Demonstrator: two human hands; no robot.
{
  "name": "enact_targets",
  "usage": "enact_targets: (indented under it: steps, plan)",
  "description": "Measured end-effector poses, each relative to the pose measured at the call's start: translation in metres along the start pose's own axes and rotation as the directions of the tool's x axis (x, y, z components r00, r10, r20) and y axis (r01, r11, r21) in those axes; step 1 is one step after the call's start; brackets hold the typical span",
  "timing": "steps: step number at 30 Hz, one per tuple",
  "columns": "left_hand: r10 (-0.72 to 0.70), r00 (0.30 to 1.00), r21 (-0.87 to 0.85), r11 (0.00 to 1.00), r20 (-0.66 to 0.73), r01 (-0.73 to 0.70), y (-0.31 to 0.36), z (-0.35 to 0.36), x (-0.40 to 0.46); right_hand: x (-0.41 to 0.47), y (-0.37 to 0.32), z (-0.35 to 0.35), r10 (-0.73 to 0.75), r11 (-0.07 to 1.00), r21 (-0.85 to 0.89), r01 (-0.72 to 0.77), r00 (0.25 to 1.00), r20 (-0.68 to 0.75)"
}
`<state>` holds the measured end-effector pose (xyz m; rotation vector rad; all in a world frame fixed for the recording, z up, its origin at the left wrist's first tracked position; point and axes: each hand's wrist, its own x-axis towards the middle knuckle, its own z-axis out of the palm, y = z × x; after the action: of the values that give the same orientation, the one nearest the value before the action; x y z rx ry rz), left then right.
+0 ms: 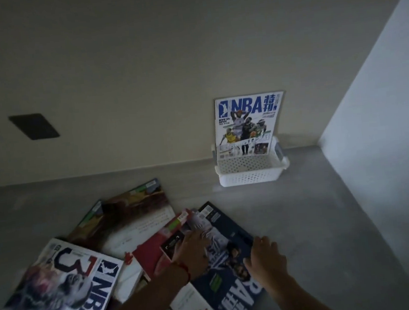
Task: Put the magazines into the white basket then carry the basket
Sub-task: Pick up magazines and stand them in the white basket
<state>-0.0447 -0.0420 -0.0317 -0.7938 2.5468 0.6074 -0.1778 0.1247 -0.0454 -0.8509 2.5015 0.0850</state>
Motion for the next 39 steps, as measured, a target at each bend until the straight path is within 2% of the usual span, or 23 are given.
enact_targets:
  steps: [3,9,16,19,21,23,24,26,27,29,30,32,33,34,35,36,37,39]
  plan:
    - [0.044,0.999,0.059,0.997,0.03,-0.045,-0.013,0.022,-0.013,-0.015,-0.01,0.016,0.093,0.995,0.051,-0.087,0.989,-0.116]
    - [0.062,0.998,0.132,0.989,0.032,-0.066,-0.01,0.021,-0.019,-0.009,0.006,0.017,0.224,0.942,0.262,-0.21,0.974,-0.023]
    - [0.076,0.994,0.219,0.971,0.077,-0.092,-0.01,0.026,-0.038,-0.013,0.017,0.021,0.2,0.953,0.221,-0.206,0.979,0.046]
    - [0.081,0.994,0.169,0.981,0.078,-0.094,-0.004,0.007,-0.036,-0.016,0.027,0.011,0.061,0.955,0.287,-0.08,0.995,0.075]
    - [0.111,0.99,0.176,0.98,-0.091,-0.094,0.009,-0.012,-0.029,-0.018,0.03,-0.008,-0.084,0.952,0.297,0.074,0.996,0.019]
    - [0.244,0.919,0.243,0.955,-0.31,-0.172,0.026,-0.033,-0.019,-0.021,0.027,-0.039,-0.233,0.94,0.242,0.24,0.971,-0.059]
    - [0.322,0.871,0.286,0.932,-0.372,-0.222,0.034,-0.042,-0.013,-0.023,0.024,-0.057,-0.299,0.929,0.198,0.313,0.949,-0.1]
    - [0.423,0.834,0.336,0.89,-0.355,-0.308,0.047,-0.063,-0.004,-0.027,0.02,-0.092,-0.376,0.903,0.133,0.41,0.9,-0.221]
    - [0.434,0.851,0.301,0.888,-0.295,-0.348,0.05,-0.075,0.0,-0.029,0.019,-0.107,-0.387,0.885,0.145,0.442,0.873,-0.297]
    - [0.414,0.893,0.118,0.91,-0.177,-0.398,0.053,-0.094,0.003,-0.03,0.024,-0.131,-0.37,0.792,0.316,0.522,0.823,-0.431]
    - [0.401,0.893,0.016,0.913,-0.207,-0.407,0.053,-0.1,0.004,-0.03,0.031,-0.14,-0.321,0.722,0.432,0.541,0.814,-0.484]
    - [0.321,0.872,-0.147,0.907,-0.369,-0.396,0.049,-0.109,0.004,-0.029,0.052,-0.155,-0.134,0.573,0.628,0.527,0.816,-0.562]
    - [0.276,0.852,-0.21,0.893,-0.445,-0.398,0.046,-0.113,0.005,-0.025,0.065,-0.158,-0.035,0.535,0.672,0.513,0.808,-0.588]
    - [0.228,0.842,-0.261,0.883,-0.488,-0.39,0.043,-0.117,0.006,-0.02,0.078,-0.158,0.049,0.554,0.679,0.482,0.795,-0.604]
    - [0.182,0.844,-0.319,0.869,-0.505,-0.378,0.041,-0.121,0.007,-0.015,0.088,-0.156,0.099,0.555,0.702,0.447,0.802,-0.589]
    - [0.143,0.85,-0.391,0.841,-0.507,-0.374,0.041,-0.127,0.008,-0.009,0.096,-0.152,0.106,0.509,0.752,0.419,0.836,-0.538]
    - [0.113,0.854,-0.478,0.788,-0.507,-0.388,0.043,-0.134,0.008,-0.004,0.1,-0.148,0.067,0.378,0.827,0.416,0.879,-0.473]
    - [0.071,0.849,-0.59,0.688,-0.524,-0.422,0.052,-0.146,0.011,0.006,0.099,-0.146,-0.069,0.247,0.871,0.425,0.904,-0.422]
